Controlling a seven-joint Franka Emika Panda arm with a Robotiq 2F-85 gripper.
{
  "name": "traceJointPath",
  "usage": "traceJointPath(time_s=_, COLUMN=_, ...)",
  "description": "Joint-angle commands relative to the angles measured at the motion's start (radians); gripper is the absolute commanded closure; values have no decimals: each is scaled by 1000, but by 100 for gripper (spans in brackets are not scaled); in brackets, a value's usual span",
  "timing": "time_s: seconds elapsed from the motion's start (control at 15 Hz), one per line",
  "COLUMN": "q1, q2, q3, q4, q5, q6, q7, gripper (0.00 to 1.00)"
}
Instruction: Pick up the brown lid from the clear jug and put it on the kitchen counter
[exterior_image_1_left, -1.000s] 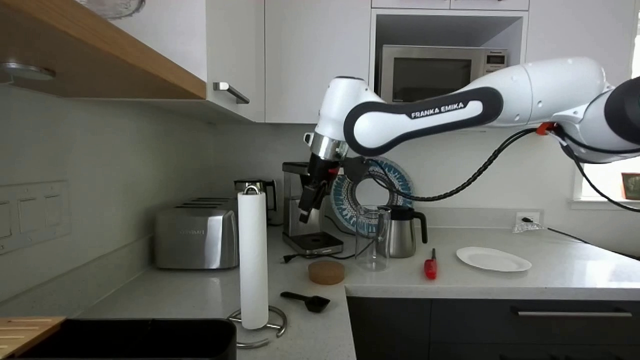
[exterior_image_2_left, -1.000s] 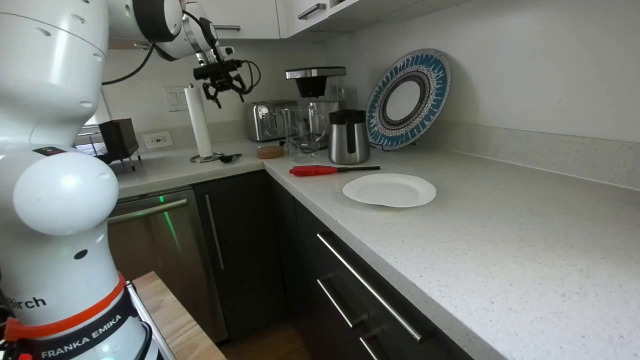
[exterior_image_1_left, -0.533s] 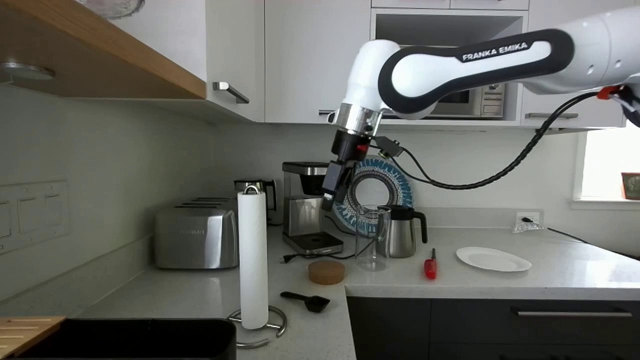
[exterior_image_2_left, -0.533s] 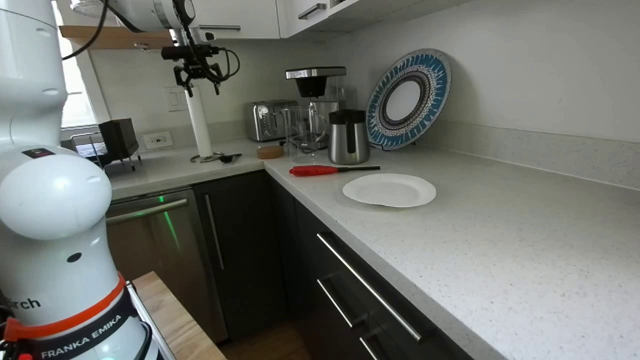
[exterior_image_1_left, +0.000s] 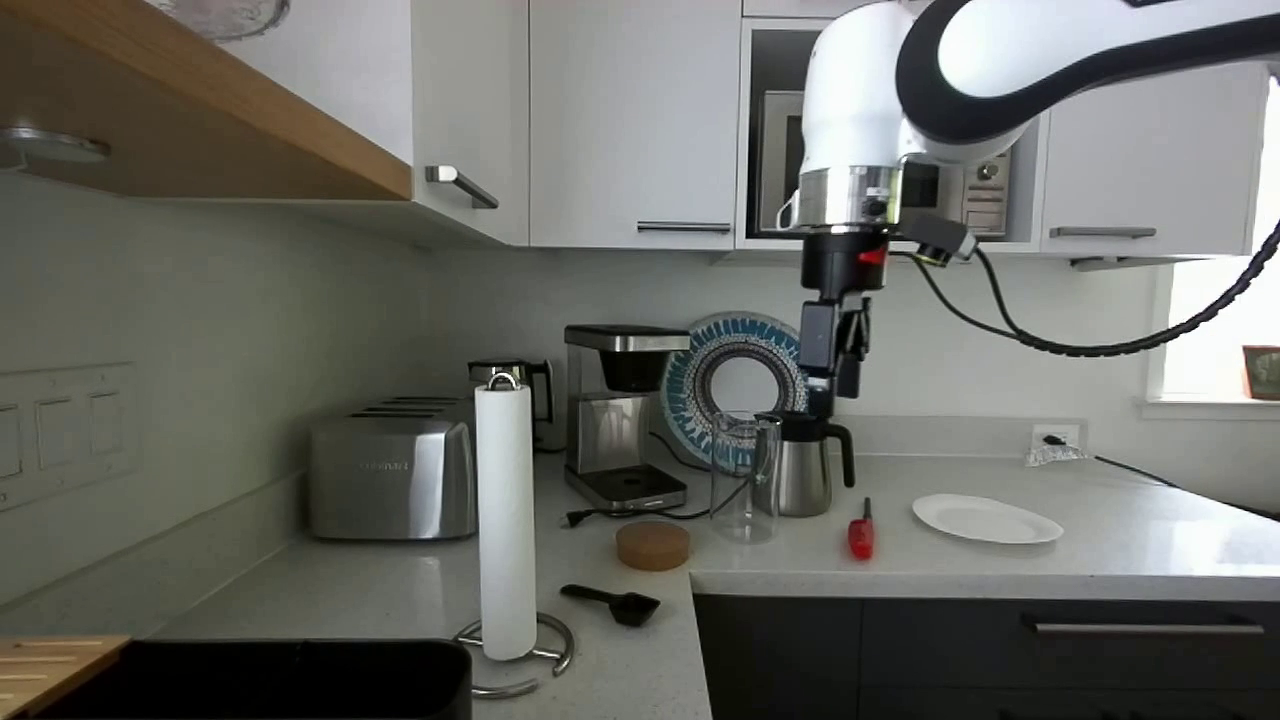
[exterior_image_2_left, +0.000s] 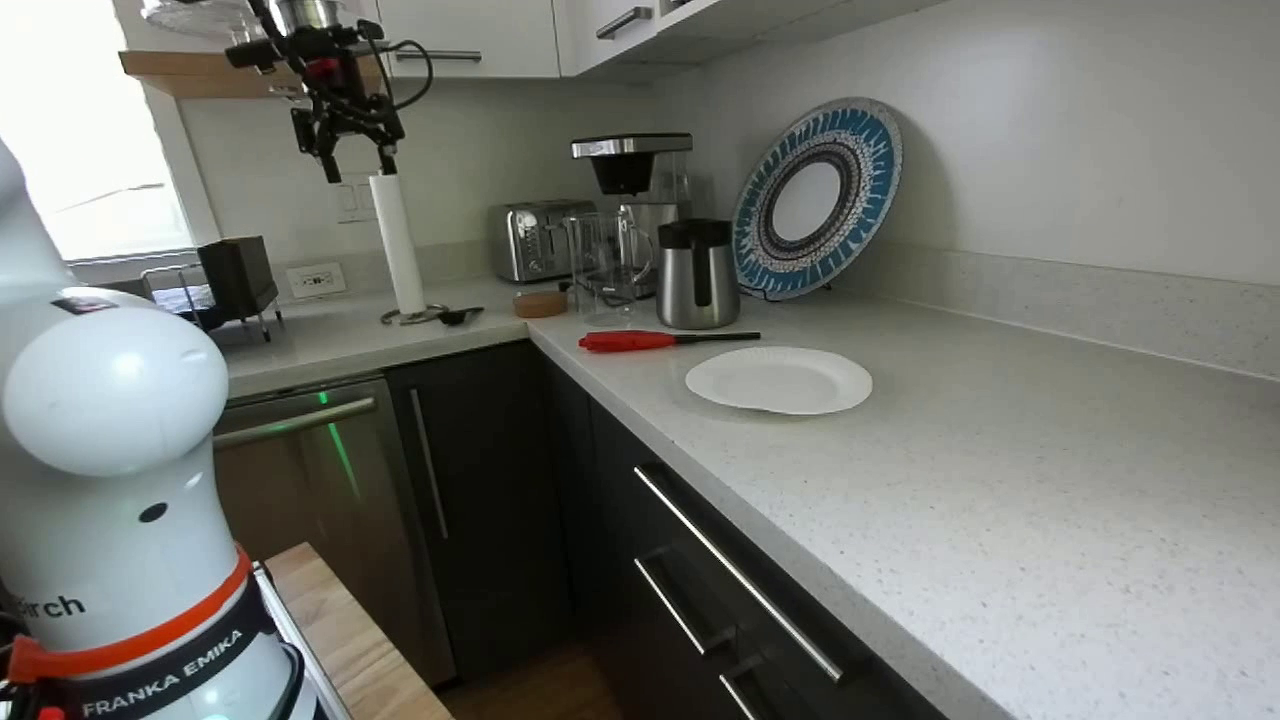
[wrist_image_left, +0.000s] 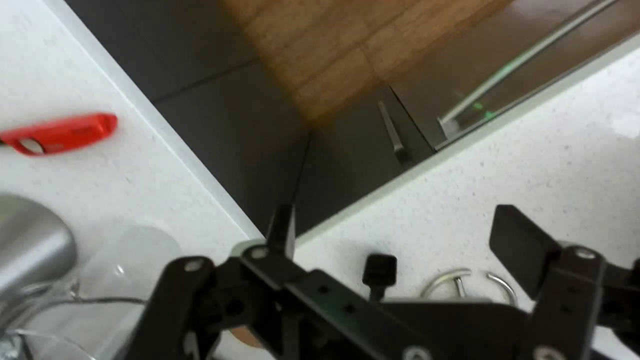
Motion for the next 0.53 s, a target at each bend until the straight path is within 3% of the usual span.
traceJointPath(time_s=0.0, q1=3, q2=-140, q3=-32, q4=-104, q5=3, q6=-152, q7=106, gripper=0)
traceJointPath(time_s=0.07, q1=2, q2=-167, q3=-36, q4=-121, q5=-3, q6=-177, q7=111, gripper=0)
traceJointPath(time_s=0.13, q1=6, q2=-90, q3=-27, q4=-47, q5=-5, q6=-147, q7=75, gripper=0)
traceJointPath(time_s=0.47, q1=2, q2=-147, q3=-34, q4=-95, q5=-4, q6=-173, q7=95, gripper=0)
